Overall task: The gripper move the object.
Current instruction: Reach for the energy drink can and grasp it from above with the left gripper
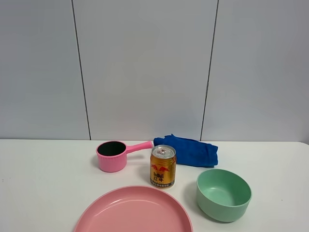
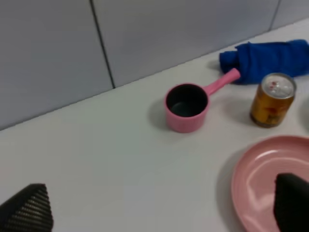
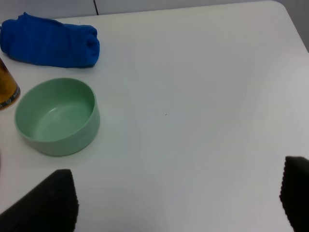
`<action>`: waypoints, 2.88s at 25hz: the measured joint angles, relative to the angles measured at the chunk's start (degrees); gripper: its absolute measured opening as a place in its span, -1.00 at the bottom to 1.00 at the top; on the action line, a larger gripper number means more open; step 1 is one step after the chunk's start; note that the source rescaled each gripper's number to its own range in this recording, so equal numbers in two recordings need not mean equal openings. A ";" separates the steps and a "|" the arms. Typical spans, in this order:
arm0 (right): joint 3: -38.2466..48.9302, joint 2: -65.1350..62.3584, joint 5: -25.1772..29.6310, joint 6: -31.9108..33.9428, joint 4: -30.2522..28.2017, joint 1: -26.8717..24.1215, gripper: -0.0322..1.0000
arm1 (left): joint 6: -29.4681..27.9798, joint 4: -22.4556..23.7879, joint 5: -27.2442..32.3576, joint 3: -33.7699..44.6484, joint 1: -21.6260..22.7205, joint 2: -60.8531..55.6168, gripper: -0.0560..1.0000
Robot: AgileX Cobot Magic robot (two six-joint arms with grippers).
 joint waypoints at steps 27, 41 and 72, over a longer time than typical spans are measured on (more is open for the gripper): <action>0.00 0.00 0.00 0.00 0.00 0.00 1.00 | 8.81 7.92 -4.02 -32.42 -46.01 59.15 0.99; 0.00 0.00 0.00 0.00 0.00 0.00 1.00 | 9.01 13.96 -8.37 -35.02 -48.25 64.10 0.99; 0.00 0.00 0.00 0.00 0.00 0.00 1.00 | 11.79 18.07 2.97 -60.55 -52.34 89.04 0.99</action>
